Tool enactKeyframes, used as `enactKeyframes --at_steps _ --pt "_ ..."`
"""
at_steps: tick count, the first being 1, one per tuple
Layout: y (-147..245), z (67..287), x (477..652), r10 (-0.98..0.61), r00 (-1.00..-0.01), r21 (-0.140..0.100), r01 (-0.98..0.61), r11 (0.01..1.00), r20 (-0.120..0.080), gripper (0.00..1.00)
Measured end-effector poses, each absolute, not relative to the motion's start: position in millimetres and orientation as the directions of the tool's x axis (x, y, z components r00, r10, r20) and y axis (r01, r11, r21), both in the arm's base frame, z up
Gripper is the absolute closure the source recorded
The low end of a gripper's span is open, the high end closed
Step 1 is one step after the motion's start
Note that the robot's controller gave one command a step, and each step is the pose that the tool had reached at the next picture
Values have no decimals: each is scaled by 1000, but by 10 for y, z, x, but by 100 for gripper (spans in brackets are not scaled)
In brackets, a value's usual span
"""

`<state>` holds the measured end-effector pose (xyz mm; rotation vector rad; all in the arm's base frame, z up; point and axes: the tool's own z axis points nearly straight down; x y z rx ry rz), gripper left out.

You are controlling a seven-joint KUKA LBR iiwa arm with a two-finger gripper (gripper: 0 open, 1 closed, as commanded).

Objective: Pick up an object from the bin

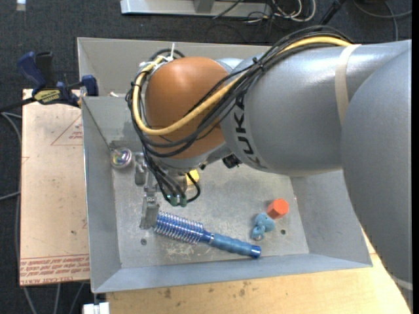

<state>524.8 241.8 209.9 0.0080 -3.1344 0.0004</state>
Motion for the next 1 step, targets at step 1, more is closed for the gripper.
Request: enactKeyframes --at_steps 1 --pt "1460 1164 4887 -72 -997 -5 -72 997 11 0"
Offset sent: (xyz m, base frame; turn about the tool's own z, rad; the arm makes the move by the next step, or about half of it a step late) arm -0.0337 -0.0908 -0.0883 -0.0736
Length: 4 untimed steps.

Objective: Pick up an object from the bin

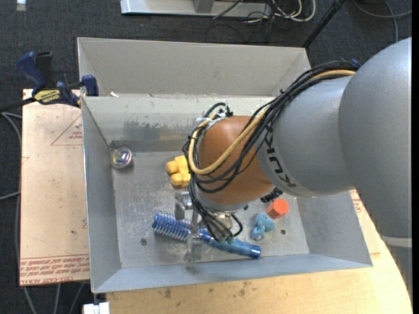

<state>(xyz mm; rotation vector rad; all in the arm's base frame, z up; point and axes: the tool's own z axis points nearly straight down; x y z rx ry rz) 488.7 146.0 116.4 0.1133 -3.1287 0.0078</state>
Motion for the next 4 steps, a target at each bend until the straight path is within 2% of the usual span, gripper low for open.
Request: enactKeyframes --at_steps 1,2,3,4 --pt "1278 680 5039 57 -998 0 57 998 4 0" --pt "704 932 5234 158 -987 0 158 987 -3 0" --pt "1126 695 4920 48 -999 2 48 999 0 0" --pt "1113 691 4919 51 -999 1 51 999 2 100"
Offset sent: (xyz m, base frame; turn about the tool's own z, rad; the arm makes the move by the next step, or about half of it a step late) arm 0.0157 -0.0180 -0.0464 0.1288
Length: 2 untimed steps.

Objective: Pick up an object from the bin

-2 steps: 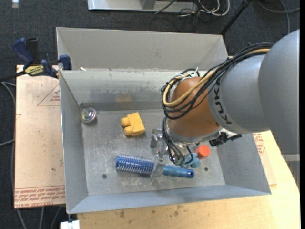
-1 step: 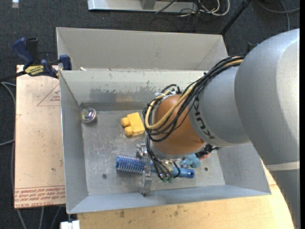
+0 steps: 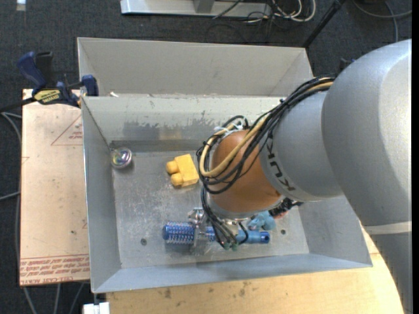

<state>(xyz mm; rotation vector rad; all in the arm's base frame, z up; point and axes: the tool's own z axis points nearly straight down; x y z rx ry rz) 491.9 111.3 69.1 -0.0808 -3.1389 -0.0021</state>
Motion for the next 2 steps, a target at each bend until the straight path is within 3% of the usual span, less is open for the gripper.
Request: enactKeyframes --at_steps 1,2 --pt "935 1944 5091 -598 -802 -2 -598 802 -6 100" --pt "1058 2512 5190 -589 -808 -2 -589 808 -8 100"
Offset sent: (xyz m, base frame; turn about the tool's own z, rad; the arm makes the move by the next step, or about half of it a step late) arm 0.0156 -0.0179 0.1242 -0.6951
